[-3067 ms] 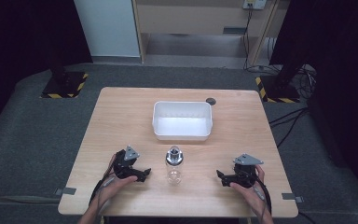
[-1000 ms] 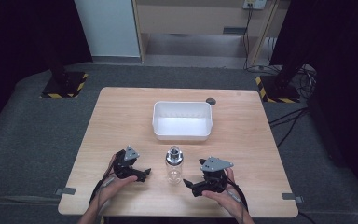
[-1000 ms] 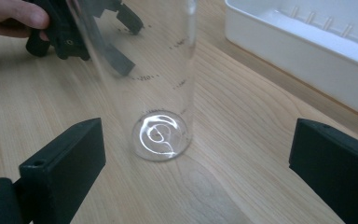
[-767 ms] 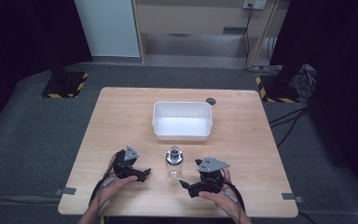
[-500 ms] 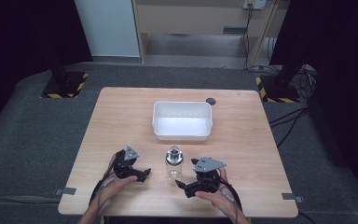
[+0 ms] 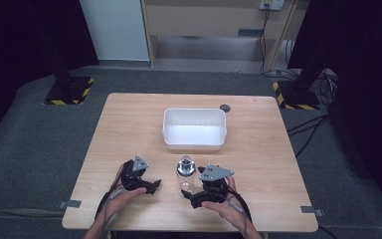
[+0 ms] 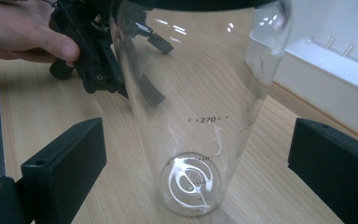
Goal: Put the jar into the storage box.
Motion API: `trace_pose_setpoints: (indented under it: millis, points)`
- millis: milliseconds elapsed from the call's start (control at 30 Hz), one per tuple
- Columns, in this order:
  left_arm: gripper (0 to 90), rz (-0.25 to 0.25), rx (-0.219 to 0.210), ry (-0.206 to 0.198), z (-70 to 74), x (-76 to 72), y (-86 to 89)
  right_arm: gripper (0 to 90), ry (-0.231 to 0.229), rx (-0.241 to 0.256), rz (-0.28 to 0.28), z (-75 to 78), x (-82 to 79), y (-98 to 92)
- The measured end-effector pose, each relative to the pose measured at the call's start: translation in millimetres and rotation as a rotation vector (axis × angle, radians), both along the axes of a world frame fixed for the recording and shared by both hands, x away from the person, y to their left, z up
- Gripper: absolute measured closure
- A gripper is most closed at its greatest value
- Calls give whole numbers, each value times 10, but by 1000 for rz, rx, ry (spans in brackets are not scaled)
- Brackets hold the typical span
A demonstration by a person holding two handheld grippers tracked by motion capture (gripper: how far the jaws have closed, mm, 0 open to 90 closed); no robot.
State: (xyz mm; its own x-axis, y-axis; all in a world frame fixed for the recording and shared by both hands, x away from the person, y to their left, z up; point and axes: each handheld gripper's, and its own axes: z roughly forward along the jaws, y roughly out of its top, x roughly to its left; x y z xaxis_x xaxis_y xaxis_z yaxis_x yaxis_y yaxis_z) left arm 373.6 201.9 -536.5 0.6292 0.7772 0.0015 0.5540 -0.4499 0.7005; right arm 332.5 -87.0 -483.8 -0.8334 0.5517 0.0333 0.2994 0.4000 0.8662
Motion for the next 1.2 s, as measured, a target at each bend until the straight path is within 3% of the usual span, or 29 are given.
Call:
trace_pose_setpoints:
  millis: [467,767,1000,1200]
  points:
    - [0,1,-1,0,0,0,-1,132,-3,8,1,-36,102,108]
    - [0,1,-1,0,0,0,-1,310,-18,16,31,-30,112,139]
    - [0,-1,1,0,1,0,1,313,-51,-16,21,10,101,165]
    - [0,1,-1,0,0,0,0,313,-55,-6,0,103,161,130]
